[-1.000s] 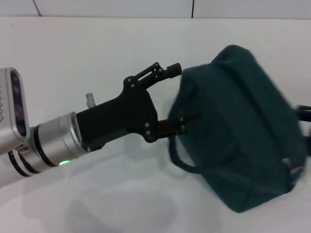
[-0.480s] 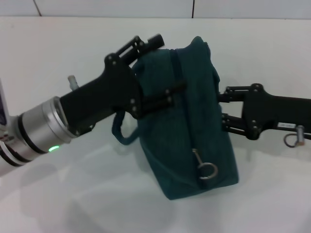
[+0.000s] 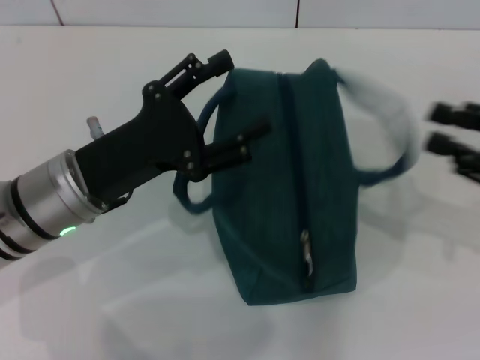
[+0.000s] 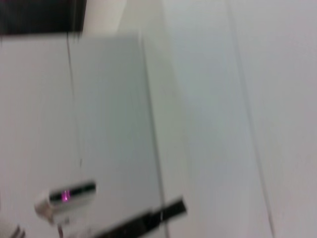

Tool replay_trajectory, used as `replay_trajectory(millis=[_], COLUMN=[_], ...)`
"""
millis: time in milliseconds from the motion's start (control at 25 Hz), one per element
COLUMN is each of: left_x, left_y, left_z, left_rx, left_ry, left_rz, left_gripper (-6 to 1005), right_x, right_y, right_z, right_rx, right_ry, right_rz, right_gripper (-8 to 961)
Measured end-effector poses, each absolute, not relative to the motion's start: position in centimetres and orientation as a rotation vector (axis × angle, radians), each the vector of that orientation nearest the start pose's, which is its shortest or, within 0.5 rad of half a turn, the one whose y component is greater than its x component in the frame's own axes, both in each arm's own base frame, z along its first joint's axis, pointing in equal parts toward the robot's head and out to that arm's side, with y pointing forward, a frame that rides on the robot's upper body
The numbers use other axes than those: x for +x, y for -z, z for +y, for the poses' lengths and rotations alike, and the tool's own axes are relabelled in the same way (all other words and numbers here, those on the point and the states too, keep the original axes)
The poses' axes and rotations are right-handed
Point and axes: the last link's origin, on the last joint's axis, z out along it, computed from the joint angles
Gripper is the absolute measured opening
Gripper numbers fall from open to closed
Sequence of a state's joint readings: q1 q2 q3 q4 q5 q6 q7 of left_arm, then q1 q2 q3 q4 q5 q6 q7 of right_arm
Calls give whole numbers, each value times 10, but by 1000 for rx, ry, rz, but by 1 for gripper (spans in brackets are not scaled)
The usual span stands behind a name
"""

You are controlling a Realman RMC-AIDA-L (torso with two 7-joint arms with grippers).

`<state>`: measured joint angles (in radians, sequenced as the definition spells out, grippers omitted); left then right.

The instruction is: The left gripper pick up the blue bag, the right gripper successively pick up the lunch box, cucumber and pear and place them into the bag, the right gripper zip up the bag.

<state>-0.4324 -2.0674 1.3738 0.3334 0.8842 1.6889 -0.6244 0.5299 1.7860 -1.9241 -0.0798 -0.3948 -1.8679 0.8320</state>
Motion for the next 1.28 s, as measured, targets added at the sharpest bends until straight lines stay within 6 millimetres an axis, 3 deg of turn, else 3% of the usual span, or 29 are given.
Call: replay_trajectory(millis=[160, 320, 440, 680, 760, 1000, 1280], left_x=[-221, -218, -215, -216, -218, -221, -225], left_y=[26, 27, 25, 26, 24, 22, 19], left_z=[286, 288, 288, 285, 284, 284, 284], left_rx=[-2362, -2431, -2480, -2546, -2545, -2558, -2562], left_ry=[1349, 1348, 1340, 1313, 1305, 1287, 1275], left_rz=[-10, -16, 9, 25, 24, 28, 20], left_gripper=[870, 870, 870, 870, 870, 870, 870], right_x=[276, 267, 260, 246, 242, 229, 220], right_y=[-70, -70, -63, -48, -44, -27, -22], right_z=[277, 272, 280, 297, 303, 314, 322], right_rx=[-2526, -2604, -2660, -2740, -2746, -2740, -2692], right_ry=[-1368, -1416, -1398, -1325, -1301, -1276, -1280], right_rz=[213, 159, 162, 152, 145, 124, 75], right_gripper=[421, 423, 425, 545, 687, 682, 676])
